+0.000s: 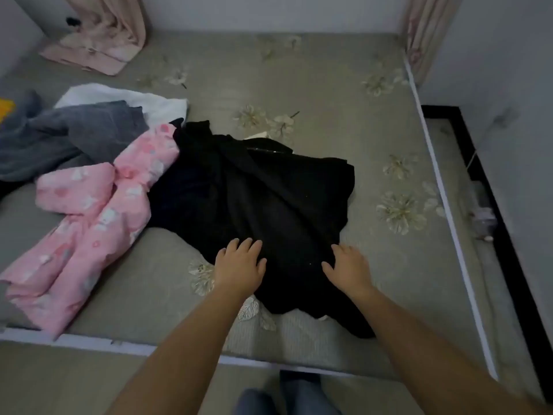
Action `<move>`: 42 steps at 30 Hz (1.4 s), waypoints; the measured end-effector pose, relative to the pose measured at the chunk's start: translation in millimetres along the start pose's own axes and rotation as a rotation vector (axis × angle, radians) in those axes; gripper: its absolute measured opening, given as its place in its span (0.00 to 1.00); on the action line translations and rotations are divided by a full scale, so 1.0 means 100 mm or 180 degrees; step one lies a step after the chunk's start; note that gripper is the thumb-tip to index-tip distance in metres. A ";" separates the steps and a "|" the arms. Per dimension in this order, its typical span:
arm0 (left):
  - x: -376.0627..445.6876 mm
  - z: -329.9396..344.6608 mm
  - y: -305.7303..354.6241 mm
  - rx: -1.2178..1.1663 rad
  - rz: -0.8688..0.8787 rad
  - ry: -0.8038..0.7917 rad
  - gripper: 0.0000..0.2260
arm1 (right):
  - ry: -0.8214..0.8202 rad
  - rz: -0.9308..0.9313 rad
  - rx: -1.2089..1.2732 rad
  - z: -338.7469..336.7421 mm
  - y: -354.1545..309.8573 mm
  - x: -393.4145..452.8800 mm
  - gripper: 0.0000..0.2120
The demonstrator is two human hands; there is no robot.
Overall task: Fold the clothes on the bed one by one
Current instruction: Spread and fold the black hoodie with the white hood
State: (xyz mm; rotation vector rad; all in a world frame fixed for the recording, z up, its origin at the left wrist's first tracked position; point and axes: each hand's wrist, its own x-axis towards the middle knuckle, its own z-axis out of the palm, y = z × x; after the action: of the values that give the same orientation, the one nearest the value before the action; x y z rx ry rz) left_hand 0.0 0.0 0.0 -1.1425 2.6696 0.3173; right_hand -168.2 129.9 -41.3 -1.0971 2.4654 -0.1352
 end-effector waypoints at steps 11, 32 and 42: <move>0.84 1.16 -0.04 0.0340 0.1346 -0.0935 0.20 | -0.0243 0.0989 0.1290 0.73 0.13 0.26 0.21; 1.02 0.05 -1.56 0.1425 0.0800 -0.1162 0.13 | 0.0175 0.0367 0.1286 0.52 -0.78 0.40 0.20; 0.77 0.89 -0.47 0.0413 0.0734 -0.0667 0.26 | 0.0421 0.0836 0.1269 0.24 -0.24 0.94 0.37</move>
State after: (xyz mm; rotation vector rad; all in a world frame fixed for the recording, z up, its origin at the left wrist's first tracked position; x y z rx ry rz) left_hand -6.8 -59.2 -112.1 -0.7224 2.5931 0.2797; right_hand -197.5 47.3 -89.2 -0.6086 2.5194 -0.6046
